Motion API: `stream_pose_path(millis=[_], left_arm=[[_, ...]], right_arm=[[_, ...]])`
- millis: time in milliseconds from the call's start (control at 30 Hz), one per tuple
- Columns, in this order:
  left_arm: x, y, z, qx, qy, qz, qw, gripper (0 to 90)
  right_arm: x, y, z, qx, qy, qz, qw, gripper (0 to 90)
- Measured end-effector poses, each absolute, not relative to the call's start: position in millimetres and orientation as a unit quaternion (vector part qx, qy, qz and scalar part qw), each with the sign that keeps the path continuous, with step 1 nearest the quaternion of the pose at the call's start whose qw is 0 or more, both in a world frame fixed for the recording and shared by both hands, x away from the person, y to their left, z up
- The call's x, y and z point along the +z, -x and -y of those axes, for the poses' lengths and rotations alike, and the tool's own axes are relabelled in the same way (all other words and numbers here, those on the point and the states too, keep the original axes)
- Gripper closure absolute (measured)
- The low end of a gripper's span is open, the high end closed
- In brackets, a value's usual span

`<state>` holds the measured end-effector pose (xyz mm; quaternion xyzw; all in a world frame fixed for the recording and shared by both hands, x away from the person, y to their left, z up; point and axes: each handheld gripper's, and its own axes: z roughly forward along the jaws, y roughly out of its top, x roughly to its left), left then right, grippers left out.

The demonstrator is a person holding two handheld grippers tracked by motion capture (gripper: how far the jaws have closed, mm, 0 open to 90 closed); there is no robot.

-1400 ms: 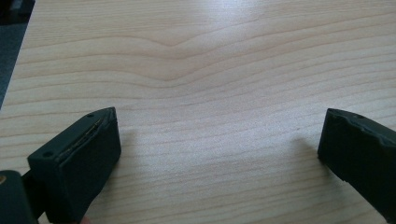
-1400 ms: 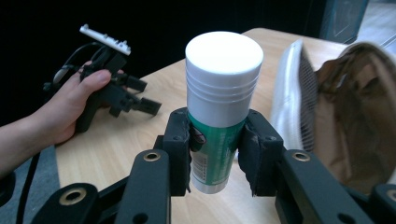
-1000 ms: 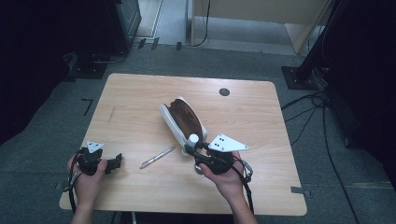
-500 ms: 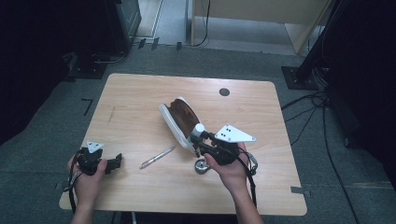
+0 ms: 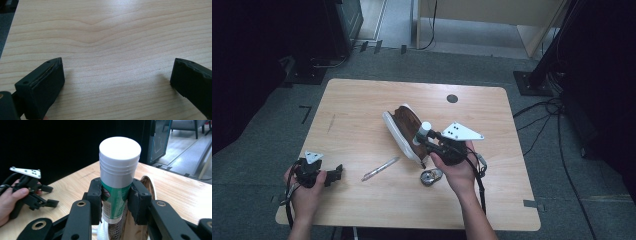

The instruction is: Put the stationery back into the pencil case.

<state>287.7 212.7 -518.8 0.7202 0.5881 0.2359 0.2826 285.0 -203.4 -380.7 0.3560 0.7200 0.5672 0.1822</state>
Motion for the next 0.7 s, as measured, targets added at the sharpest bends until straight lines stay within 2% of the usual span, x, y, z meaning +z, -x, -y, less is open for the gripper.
stream_pose_path(millis=[700], left_arm=[[-518.9, -287.7, -212.6, 0.236, -0.720, -0.588, 0.284, 0.0]], right_arm=[[-431.0, -325.4, 177.8, 0.464, -0.411, -0.760, 0.195, 66.2]])
